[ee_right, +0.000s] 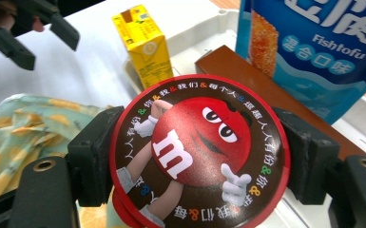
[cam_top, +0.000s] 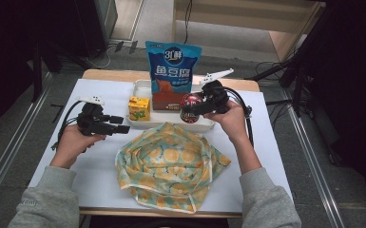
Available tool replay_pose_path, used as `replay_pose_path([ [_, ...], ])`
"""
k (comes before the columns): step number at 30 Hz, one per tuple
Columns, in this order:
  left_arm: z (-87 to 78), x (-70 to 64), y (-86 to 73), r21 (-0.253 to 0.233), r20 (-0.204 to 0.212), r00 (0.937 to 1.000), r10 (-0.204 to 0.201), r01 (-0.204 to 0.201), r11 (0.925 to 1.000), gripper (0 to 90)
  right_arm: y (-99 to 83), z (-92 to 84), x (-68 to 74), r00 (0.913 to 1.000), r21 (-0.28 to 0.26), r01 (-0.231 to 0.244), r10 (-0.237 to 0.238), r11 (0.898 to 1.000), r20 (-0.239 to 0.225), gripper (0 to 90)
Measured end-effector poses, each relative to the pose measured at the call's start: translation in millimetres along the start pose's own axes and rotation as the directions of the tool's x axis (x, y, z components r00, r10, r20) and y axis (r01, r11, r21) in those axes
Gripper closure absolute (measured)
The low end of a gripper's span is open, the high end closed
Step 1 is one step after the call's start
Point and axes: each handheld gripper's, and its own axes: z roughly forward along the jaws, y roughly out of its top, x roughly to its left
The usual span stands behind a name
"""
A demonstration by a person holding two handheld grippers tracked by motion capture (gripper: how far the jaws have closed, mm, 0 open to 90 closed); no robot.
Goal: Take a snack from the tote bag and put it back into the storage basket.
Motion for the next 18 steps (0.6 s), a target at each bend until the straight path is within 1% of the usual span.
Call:
replay_pose_path([
  [4,-0.3,0.8,-0.3,0.0,-0.001,1.0,-0.004,0.004,1.0,35.1,-1.5,4.1,-4.6,0.9998,0.006,-0.013,0.013,1.0,0.012,26.1],
  [5,-0.3,0.9,-0.4,0.0,0.0,1.0,-0.003,0.003,1.0,35.1,-1.8,5.3,-6.2,0.9998,0.005,-0.01,0.01,1.0,0.015,26.1],
  [9,0.0,1.2,-0.4,0.003,-0.001,1.0,-0.002,0.002,1.0,35.1,-3.6,9.9,-11.3,0.9994,0.006,-0.029,0.029,1.0,0.022,26.1],
  [15,0.2,0.8,-0.3,0.001,-0.001,1.0,-0.002,0.002,1.0,35.1,-6.0,14.9,-16.2,0.9987,0.012,-0.038,0.038,0.999,0.036,26.0],
  [18,0.6,0.8,-0.2,0.005,0.0,1.0,0.001,-0.001,1.0,35.1,-7.2,16.5,-19.1,0.9984,0.006,-0.04,0.04,0.999,0.04,26.1],
])
